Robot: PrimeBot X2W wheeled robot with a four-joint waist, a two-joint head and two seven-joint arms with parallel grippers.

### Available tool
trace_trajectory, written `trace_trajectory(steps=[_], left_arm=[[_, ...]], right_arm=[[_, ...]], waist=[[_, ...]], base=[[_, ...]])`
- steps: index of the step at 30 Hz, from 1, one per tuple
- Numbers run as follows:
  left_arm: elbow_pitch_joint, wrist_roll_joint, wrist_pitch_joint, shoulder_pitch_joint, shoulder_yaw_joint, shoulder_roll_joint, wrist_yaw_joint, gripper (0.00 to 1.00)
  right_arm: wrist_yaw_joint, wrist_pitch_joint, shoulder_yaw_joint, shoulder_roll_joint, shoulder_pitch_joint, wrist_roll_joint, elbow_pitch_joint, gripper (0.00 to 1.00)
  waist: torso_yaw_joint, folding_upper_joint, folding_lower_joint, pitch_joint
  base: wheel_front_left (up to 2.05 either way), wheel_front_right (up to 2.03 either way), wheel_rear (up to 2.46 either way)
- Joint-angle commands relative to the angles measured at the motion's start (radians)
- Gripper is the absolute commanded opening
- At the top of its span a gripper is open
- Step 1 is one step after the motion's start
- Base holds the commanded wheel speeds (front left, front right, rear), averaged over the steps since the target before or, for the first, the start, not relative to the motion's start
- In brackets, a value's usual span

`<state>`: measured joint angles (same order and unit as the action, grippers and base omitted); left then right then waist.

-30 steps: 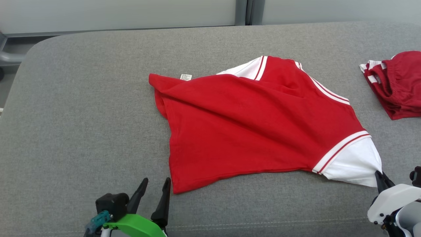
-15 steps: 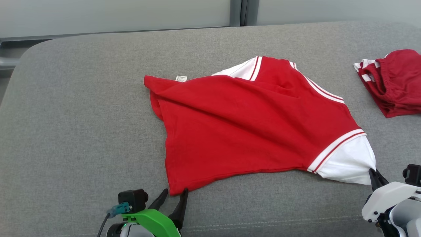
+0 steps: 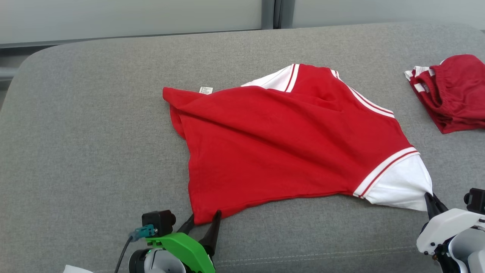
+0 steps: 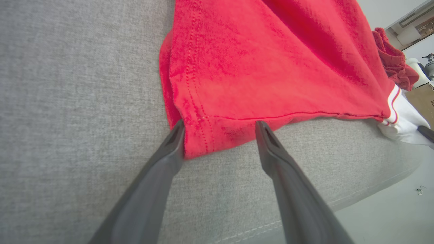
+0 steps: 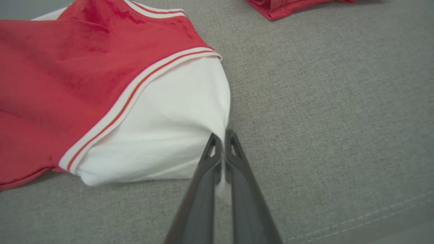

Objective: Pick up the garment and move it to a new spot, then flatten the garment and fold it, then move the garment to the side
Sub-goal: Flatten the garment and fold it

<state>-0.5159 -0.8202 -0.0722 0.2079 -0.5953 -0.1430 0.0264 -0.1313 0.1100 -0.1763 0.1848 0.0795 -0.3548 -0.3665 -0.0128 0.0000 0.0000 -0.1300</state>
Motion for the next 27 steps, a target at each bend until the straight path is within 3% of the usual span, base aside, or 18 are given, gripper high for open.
trace_trajectory(steps=[1, 7, 9, 13, 15, 17, 19, 23, 24, 27], left_arm=[[0.000, 0.004, -0.006, 0.021, -0.002, 0.000, 0.005, 1.00], [0.006, -0.001, -0.017, 0.032, -0.003, 0.007, 0.015, 1.00], [-0.002, 0.000, -0.020, 0.040, -0.004, 0.009, 0.017, 0.96], [-0.020, 0.000, -0.035, 0.057, -0.006, 0.019, 0.024, 0.71], [-0.029, -0.004, -0.033, 0.062, -0.008, 0.022, 0.029, 0.46], [-0.037, -0.002, -0.033, 0.068, -0.013, 0.023, 0.032, 0.39], [-0.053, 0.001, -0.025, 0.073, -0.018, 0.024, 0.027, 0.24], [-0.081, 0.013, -0.006, 0.082, -0.029, 0.018, 0.008, 0.37], [-0.085, 0.013, -0.003, 0.083, -0.030, 0.017, 0.008, 0.36], [-0.084, 0.005, -0.025, 0.087, -0.021, 0.021, 0.016, 0.16]], right_arm=[[0.001, -0.007, 0.001, 0.007, 0.008, -0.002, -0.002, 0.00], [0.001, -0.010, 0.004, 0.006, 0.012, -0.006, -0.006, 0.00], [0.001, -0.012, 0.007, 0.006, 0.016, -0.006, -0.008, 0.00], [0.001, -0.015, 0.010, 0.005, 0.023, -0.007, -0.012, 0.00], [0.001, -0.016, 0.011, 0.004, 0.024, -0.007, -0.012, 0.00], [0.001, -0.016, 0.011, 0.005, 0.025, -0.006, -0.010, 0.00], [0.001, -0.015, 0.011, 0.005, 0.026, -0.005, -0.009, 0.00], [0.001, -0.014, 0.013, 0.010, 0.032, -0.008, -0.005, 0.00], [0.001, -0.013, 0.015, 0.011, 0.032, -0.009, -0.004, 0.00], [0.001, -0.013, 0.018, 0.010, 0.035, -0.010, -0.001, 0.00]], waist=[[-0.001, 0.0000, 0.0000, 0.000], [-0.003, 0.0000, 0.0000, -0.004], [-0.001, 0.0000, 0.0000, -0.004], [0.004, 0.0000, 0.0000, -0.006], [0.007, 0.0000, 0.0000, -0.008], [0.009, 0.0000, 0.0000, -0.009], [0.011, 0.0000, 0.0000, -0.011], [0.011, 0.0000, 0.0000, -0.015], [0.010, 0.0000, 0.0000, -0.016], [0.007, 0.0000, 0.0000, -0.017]], base=[[0.00, 0.00, 0.00], [0.00, 0.00, 0.00], [0.00, 0.00, 0.00], [0.00, 0.00, 0.00], [0.00, 0.00, 0.00], [0.00, 0.00, 0.00], [0.00, 0.00, 0.00], [0.00, 0.00, 0.00], [0.00, 0.00, 0.00], [0.00, 0.00, 0.00]])
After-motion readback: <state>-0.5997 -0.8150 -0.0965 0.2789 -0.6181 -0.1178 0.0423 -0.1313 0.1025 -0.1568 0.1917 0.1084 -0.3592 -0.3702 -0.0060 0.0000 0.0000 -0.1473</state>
